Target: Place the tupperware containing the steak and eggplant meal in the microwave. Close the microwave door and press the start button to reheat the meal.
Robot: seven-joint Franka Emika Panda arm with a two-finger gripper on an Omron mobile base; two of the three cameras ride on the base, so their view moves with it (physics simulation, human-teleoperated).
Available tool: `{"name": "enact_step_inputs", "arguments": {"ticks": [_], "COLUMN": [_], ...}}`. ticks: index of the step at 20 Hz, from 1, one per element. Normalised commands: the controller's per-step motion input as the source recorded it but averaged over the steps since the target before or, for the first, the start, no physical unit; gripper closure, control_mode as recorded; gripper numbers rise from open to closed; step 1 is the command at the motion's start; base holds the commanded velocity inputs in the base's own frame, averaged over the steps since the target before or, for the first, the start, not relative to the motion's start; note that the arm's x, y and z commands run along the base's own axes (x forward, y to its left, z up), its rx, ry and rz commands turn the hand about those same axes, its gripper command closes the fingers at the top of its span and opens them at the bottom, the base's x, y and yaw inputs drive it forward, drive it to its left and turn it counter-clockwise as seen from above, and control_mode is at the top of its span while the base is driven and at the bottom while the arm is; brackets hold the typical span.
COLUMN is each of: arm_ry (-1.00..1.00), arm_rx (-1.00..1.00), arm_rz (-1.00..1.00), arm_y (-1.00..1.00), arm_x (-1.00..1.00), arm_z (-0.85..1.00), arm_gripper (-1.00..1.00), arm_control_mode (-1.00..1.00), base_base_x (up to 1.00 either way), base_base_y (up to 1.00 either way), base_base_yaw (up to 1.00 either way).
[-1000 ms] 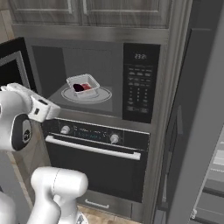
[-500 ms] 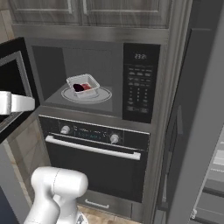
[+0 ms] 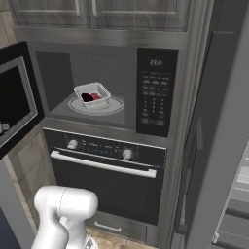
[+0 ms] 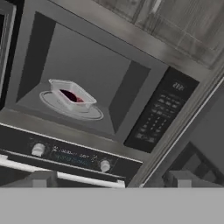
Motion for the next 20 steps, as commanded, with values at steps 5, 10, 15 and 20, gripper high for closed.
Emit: {"name": "enact_step_inputs", "arguments": {"ticks": [5, 10, 15, 20], "arm_ry": [0.02, 0.00, 0.00, 0.00], "arm_rx": [-0.21, -0.28, -0.28, -0.25], "arm_rz": [0.00, 0.00, 0.00, -0.02], "arm_y": [0.56, 0.70, 0.74, 0.70], "arm_x": [-0.61, -0.62, -0.20, 0.00], "arm_z": [0.21, 0.05, -0.05, -0.10], "arm_gripper": [-1.00, -1.00, -1.00, -1.00], "arm_control_mode": [-1.00, -1.00, -1.00, -1.00], "base_base_x": [0.00, 0.00, 0.00, 0.00], "base_base_y": [0.00, 0.00, 0.00, 0.00], "base_base_yaw": [0.00, 0.00, 0.00, 0.00]}}
